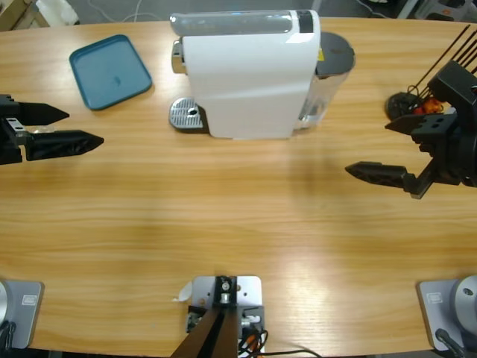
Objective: Pour coffee
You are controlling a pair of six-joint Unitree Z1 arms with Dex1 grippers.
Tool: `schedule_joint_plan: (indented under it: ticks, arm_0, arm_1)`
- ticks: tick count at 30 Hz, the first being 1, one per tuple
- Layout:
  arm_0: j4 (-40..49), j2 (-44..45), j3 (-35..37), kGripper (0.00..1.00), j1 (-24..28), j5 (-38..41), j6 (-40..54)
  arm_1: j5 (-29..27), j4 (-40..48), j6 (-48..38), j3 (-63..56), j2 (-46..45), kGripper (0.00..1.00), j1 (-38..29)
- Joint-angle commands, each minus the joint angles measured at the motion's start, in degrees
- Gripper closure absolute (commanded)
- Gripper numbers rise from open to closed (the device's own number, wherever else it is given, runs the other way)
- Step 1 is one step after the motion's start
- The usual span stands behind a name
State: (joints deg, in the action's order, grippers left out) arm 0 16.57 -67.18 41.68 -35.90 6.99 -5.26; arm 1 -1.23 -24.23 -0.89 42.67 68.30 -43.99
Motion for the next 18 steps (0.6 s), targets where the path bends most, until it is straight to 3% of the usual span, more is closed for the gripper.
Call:
schedule_joint_plan:
  ticks: [1,13,18]
  arm_0:
    - [-2.17,0.84,-3.25,0.021,0.31,0.04,-0.72]
    - [-3.21,-0.36,-3.66,0.013,0.31,0.62,-0.72]
    - [-0.19,-0.69,-0.71,0.013,0.61,6.56,-1.96]
  arm_1:
    - [-0.27,0.42,0.62,0.04,1.91,0.000,0.61]
    - [0.38,0.42,0.94,0.04,2.28,0.000,0.61]
    - [0.61,0.42,1.15,0.04,2.10,0.000,0.64]
